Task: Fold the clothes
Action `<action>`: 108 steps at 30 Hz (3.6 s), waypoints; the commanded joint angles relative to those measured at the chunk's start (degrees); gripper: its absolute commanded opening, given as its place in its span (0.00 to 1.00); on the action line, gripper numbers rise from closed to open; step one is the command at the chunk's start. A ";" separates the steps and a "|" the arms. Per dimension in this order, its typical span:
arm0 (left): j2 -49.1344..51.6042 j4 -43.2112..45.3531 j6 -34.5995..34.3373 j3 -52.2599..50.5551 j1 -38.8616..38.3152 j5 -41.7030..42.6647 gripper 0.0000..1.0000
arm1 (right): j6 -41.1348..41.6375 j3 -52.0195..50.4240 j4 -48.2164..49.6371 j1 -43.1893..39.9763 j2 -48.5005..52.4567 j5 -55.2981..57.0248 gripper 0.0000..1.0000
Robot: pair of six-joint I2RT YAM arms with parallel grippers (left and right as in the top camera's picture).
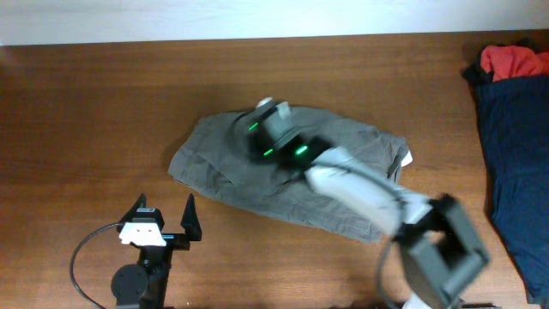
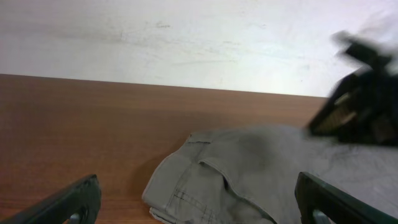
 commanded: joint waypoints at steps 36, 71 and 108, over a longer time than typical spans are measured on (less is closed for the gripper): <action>-0.44 0.09 0.92 -0.44 -0.24 -0.44 0.99 | -18.73 -14.75 -10.08 -47.56 -0.13 -19.28 0.81; -0.44 0.09 0.92 -0.44 -0.24 -0.42 0.99 | -16.55 -14.73 27.28 -41.05 9.42 -20.70 0.07; -0.44 0.09 0.92 -0.44 -0.24 -0.42 0.99 | -24.98 6.32 -30.80 -33.79 -2.25 -29.16 0.94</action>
